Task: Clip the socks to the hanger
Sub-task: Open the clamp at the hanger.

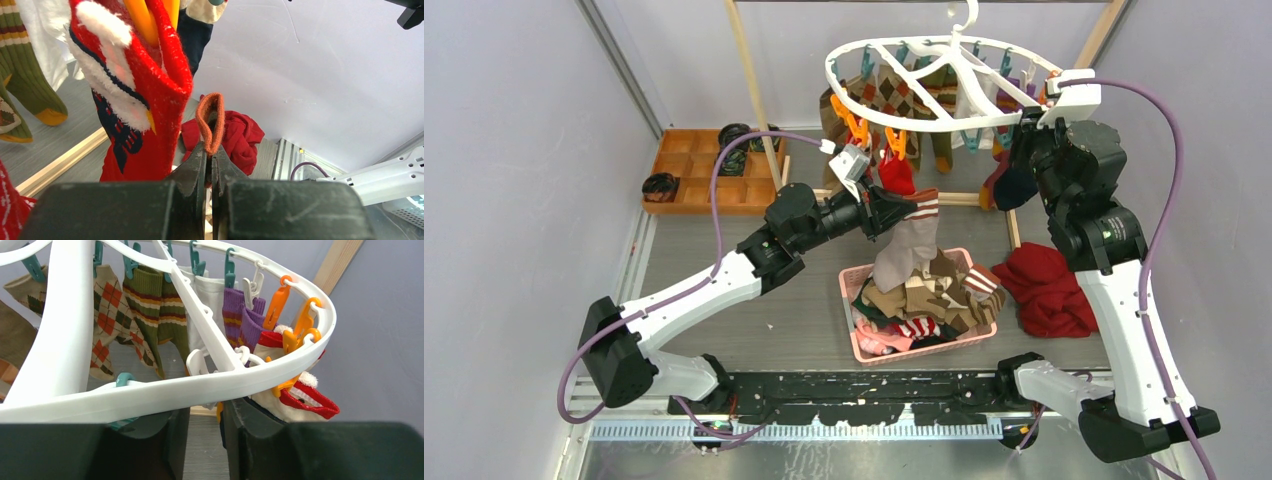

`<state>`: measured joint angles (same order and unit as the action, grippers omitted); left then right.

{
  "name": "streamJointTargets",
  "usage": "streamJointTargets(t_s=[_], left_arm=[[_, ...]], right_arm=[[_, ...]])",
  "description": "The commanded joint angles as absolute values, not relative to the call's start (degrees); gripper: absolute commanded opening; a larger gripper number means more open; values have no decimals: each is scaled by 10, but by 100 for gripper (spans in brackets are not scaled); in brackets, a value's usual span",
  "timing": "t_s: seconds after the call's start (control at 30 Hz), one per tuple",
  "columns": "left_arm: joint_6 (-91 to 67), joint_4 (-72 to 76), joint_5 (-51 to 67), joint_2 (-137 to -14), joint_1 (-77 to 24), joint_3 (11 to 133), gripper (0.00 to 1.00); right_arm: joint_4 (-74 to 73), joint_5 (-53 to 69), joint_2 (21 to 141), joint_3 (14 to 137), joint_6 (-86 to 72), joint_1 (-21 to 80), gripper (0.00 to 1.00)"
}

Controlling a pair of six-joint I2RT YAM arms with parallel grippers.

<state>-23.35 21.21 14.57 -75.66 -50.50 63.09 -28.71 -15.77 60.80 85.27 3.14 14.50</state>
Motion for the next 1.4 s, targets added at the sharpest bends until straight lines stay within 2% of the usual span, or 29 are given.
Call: streamJointTargets(t_s=[0.0,0.27,0.5,0.8,1.07,1.37], left_arm=[[-222,251,153,-760,-503,655,0],[-226,277,175,-776,-503,665,0],[-220,299,182,-793,-511,675,0],[-224,307,178,-799,-512,674,0],[-213,294,186,-779,-512,659,0],[-208,300,190,-742,-512,617,0]], right_arm=[[-261,-165,608,860,35,143,32],[-271,-157,605,865,12,143,20],[-279,-146,601,864,1,143,18],[-286,-156,584,855,1,143,47],[-352,-163,524,850,1,143,71],[-407,-93,531,873,-14,141,82]])
